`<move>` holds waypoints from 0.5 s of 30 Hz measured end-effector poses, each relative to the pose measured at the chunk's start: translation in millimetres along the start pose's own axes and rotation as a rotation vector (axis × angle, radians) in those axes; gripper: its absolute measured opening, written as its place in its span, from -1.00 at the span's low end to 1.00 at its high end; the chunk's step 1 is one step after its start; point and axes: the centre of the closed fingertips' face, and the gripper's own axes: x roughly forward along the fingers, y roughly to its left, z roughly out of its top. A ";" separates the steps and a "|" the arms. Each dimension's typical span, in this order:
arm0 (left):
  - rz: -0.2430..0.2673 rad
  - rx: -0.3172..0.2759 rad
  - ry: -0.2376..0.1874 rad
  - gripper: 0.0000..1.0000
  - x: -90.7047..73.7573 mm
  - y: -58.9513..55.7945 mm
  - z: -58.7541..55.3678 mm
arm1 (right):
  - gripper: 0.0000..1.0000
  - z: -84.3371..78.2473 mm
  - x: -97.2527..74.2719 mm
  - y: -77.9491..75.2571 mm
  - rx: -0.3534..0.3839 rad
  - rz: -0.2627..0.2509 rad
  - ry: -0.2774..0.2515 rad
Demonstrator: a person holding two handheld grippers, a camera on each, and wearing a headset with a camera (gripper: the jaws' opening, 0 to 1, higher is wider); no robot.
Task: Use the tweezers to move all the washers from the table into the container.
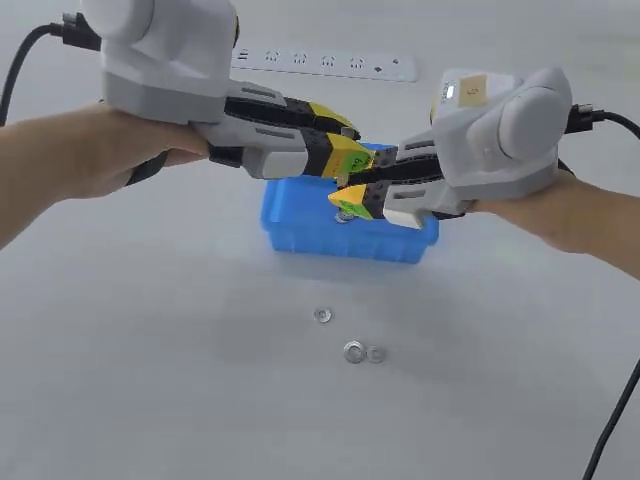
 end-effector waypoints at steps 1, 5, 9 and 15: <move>-0.007 0.001 0.000 -0.65 0.2 -1.4 0.0 | -0.79 -0.3 0.0 0.0 0.000 0.000 0.001; -0.023 0.007 0.004 -0.65 0.5 -5.0 0.4 | -0.79 -1.9 -0.5 -0.1 0.002 0.002 0.001; -0.043 0.024 0.009 -0.68 -3.1 -7.2 3.8 | -0.79 -5.2 -1.5 -0.9 0.007 0.002 0.006; -0.080 0.072 0.059 -0.76 -4.3 -10.2 0.5 | -0.79 -6.4 -2.2 1.0 0.007 0.012 0.008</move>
